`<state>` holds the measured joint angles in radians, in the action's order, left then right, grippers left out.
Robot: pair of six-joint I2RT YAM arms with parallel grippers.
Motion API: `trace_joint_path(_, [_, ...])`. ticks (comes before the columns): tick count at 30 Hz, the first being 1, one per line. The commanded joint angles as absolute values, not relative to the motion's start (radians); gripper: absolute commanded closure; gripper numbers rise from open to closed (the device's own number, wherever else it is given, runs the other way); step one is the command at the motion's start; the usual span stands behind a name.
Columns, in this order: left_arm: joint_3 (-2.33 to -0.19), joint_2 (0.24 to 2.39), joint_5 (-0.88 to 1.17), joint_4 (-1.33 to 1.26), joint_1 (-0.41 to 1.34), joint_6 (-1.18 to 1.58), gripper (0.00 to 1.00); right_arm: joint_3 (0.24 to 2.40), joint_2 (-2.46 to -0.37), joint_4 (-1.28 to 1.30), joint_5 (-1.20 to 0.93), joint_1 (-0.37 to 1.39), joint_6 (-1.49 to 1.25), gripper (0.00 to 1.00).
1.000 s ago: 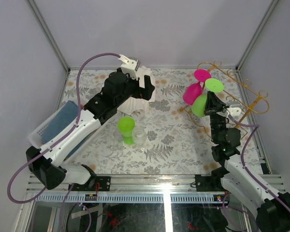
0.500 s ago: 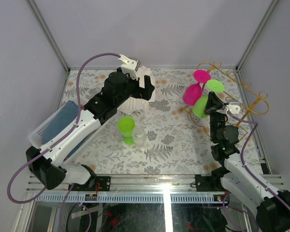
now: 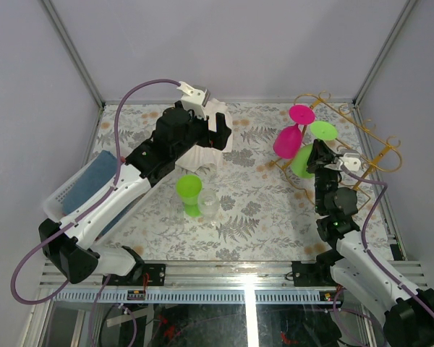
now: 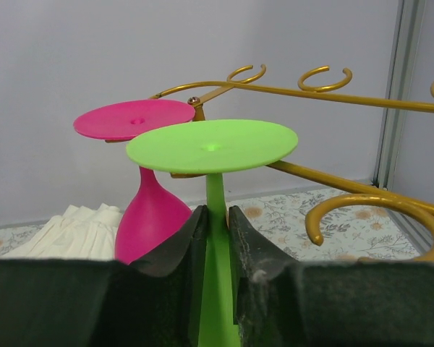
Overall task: Place the wine glass upside down on the wine glass rack
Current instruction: Turn the wine glass upside down at the wine rack.
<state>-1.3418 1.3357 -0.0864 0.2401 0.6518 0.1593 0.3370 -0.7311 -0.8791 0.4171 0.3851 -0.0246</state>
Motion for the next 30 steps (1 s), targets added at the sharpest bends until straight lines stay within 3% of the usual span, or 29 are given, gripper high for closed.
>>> trace_joint_path(1, [-1.342, 1.316, -0.107, 0.200, 0.653, 0.141, 0.00, 0.369, -0.730, -0.833, 0.443, 0.381, -0.046, 0.75])
trace_joint_path(10, [-1.341, 1.314, -0.117, 0.201, 0.654, 0.137, 0.00, 0.379, -0.655, -0.722, 0.434, 0.381, -0.052, 0.56])
trace_joint_path(20, [-1.343, 1.313, -0.116, 0.201, 0.653, 0.135, 0.00, 0.417, -0.493, -0.380, 0.338, 0.382, -0.088, 0.38])
trace_joint_path(30, [-1.341, 1.298, -0.123, 0.198, 0.653, 0.132, 0.00, 0.510, -0.390, 0.009, 0.175, 0.381, -0.110, 0.31])
